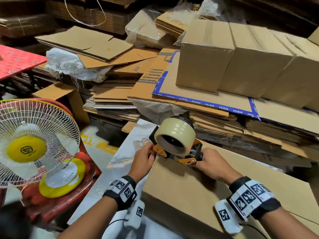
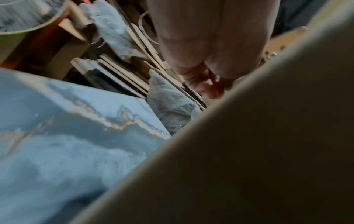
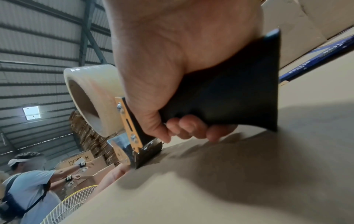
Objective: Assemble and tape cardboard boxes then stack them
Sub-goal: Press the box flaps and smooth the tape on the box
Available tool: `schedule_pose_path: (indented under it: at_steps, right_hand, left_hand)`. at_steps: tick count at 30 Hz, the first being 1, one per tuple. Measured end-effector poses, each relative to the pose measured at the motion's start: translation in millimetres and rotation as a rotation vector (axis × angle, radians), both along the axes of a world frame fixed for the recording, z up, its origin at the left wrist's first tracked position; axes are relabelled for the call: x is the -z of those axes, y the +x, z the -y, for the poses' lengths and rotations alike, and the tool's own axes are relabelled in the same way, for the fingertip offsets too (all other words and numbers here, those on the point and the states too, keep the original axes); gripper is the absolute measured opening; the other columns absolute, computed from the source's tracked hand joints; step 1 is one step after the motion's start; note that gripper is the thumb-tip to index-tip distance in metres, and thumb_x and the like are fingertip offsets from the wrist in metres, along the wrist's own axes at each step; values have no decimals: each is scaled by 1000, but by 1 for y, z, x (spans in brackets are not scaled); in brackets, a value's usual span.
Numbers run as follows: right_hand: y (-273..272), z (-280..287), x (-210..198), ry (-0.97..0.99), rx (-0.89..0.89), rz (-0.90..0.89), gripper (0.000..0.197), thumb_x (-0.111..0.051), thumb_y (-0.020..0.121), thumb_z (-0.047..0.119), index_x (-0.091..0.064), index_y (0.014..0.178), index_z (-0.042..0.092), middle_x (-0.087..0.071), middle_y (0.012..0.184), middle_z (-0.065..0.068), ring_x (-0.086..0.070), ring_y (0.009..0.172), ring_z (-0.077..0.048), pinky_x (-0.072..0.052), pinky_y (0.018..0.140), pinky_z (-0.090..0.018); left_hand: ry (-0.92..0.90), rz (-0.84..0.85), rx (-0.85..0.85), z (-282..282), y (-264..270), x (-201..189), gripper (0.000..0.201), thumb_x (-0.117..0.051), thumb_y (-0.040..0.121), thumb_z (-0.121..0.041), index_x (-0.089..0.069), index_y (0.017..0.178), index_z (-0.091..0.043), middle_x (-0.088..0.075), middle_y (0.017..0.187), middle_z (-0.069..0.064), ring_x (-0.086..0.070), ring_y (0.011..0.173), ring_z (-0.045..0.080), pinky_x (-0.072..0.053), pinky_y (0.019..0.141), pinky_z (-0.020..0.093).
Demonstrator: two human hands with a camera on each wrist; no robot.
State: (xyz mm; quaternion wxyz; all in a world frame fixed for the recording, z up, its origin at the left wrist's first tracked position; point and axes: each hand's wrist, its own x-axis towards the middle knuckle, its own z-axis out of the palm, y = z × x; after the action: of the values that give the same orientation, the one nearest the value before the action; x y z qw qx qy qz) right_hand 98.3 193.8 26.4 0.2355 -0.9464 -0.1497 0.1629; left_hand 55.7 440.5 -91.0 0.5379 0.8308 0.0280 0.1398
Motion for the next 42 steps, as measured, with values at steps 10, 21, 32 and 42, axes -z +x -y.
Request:
schedule_pose_path:
  at_steps: [10,21,32,42]
  right_hand:
    - [2,0,1,-23,0,-7,32,-77,83,47,-67,78,16,-68,78,-3,-59,70,-19,-46,61,-36]
    - [7,-1,8,-54,15,21,32,-76,80,48,-68,83,17,-68,83,-5,-62,78,-23,-52,70,-40]
    - [11,3,5,-50,36,14,27,-74,84,42,-64,81,17,-66,81,-4,-61,77,-23,-46,63,-36]
    - [-8,58,-1,-114,116,13,26,-76,84,44,-66,80,21,-67,79,0,-62,74,-17,-47,60,-34]
  left_hand:
    - [-158,-102,-205,-1,-21,-16,25,-47,104,-7,-68,118,-11,-71,116,6,-66,110,23,-52,95,37]
    - [-254,-404,220,12,-40,-39,45,-43,107,-35,-32,150,-41,-23,146,-38,-25,139,-4,-23,114,24]
    - [-197,-392,233,-2,-18,-50,41,-48,98,-27,-60,132,-46,-57,135,-31,-48,128,-7,-36,109,22]
    - [493,-291,337,9,-12,-62,67,-39,108,-31,-3,163,-19,1,169,-4,0,154,7,-6,122,23]
